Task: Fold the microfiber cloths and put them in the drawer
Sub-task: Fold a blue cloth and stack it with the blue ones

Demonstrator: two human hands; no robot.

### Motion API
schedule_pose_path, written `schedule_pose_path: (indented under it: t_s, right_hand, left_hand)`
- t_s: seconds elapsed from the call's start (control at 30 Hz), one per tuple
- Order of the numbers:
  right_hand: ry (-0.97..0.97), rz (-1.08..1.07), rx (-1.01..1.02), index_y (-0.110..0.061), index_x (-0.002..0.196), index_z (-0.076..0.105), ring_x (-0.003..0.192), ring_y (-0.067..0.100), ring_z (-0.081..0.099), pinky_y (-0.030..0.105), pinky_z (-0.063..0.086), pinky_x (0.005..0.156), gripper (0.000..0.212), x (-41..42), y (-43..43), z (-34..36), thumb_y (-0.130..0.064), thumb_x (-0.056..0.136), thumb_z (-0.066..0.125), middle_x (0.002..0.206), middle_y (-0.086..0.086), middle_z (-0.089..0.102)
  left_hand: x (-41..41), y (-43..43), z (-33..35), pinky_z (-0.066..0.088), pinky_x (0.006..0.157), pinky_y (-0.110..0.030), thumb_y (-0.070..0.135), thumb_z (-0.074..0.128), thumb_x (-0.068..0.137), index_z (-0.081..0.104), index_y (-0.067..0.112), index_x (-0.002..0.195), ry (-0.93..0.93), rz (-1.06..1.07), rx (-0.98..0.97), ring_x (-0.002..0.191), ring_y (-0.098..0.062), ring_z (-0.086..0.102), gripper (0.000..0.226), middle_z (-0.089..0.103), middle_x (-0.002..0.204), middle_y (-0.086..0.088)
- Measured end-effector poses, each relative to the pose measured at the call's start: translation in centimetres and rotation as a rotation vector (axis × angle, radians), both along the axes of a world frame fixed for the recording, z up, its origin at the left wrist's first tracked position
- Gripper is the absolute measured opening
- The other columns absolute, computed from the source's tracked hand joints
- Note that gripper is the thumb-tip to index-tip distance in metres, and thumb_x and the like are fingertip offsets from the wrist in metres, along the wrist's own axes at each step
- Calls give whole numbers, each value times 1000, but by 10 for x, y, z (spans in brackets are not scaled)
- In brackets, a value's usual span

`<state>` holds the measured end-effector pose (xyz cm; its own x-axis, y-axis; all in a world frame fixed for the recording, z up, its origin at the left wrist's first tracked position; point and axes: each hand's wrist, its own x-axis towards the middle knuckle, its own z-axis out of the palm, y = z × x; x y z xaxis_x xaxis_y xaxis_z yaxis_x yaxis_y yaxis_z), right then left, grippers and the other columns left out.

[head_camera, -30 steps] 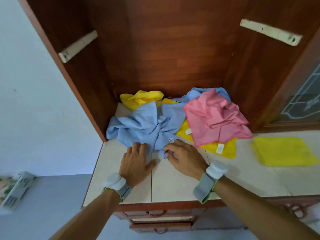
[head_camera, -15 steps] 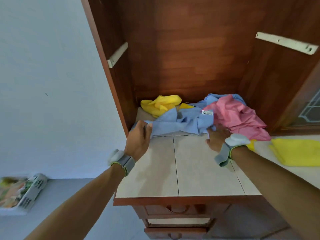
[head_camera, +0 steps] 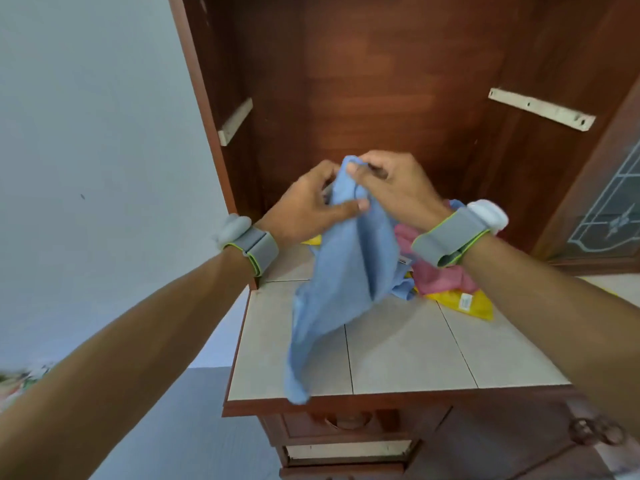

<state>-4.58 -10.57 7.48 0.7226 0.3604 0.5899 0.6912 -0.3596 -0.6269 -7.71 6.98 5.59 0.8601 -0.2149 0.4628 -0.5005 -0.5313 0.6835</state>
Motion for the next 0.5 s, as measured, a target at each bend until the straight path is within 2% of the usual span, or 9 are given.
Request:
schedule_pose_path:
  t_s: [0.07, 0.13, 0.17, 0.23, 0.3, 0.4, 0.5]
  right_hand:
    - [-31, -93, -19, -13, 84, 67, 64, 1, 46, 28, 38, 62, 24, 5, -7, 17, -31, 95, 56, 71, 5, 61]
    - [-17, -166, 19, -19, 76, 60, 58, 0, 39, 21, 32, 57, 24, 11, -15, 29, -33, 95, 54, 64, -5, 48]
    - [-9, -195, 39, -21, 71, 57, 56, 0, 38, 20, 31, 55, 27, 13, -19, 34, -33, 95, 53, 62, -9, 44]
    - [13, -252, 48, -22, 64, 51, 54, 0, 37, 18, 29, 53, 33, 17, -29, 39, -36, 94, 53, 58, -11, 40]
    - [10, -297, 46, -20, 64, 50, 55, 0, 36, 21, 30, 55, 35, 21, -41, 41, -38, 94, 51, 57, -11, 40]
    - [-7, -356, 92, -9, 78, 57, 64, 8, 43, 34, 38, 62, 37, 26, -59, 48, -41, 94, 49, 68, -4, 48]
    - [-8, -399, 175, -2, 85, 55, 68, 15, 45, 48, 48, 65, 45, 32, -76, 58, -46, 91, 48, 74, 4, 49]
  left_hand:
    - [2, 5, 0, 53, 77, -35, 38, 75, 79, 55, 10, 104, 51, 26, 235, 86, -18, 61, 43, 65, 98, -1]
    - [6, 14, -5, 54, 82, -41, 36, 67, 79, 59, 10, 107, 102, 53, 405, 93, -25, 65, 39, 68, 104, -5]
    - [6, 20, -8, 54, 81, -39, 33, 63, 81, 61, 10, 105, 122, 63, 447, 92, -26, 65, 34, 69, 102, -5]
    - [7, 31, -11, 48, 71, -32, 24, 62, 86, 61, 8, 94, 140, 123, 466, 82, -27, 61, 18, 66, 90, -6]
    - [8, 41, -8, 40, 66, -31, 21, 62, 90, 60, 8, 87, 121, 204, 462, 76, -28, 57, 13, 62, 82, -8]
    - [15, 60, 3, 37, 67, -28, 24, 60, 94, 67, 9, 95, 62, 299, 437, 80, -26, 58, 17, 63, 86, -7]
    - [16, 72, 23, 46, 70, -31, 28, 62, 95, 70, 12, 100, -36, 337, 330, 83, -24, 62, 18, 66, 90, -5]
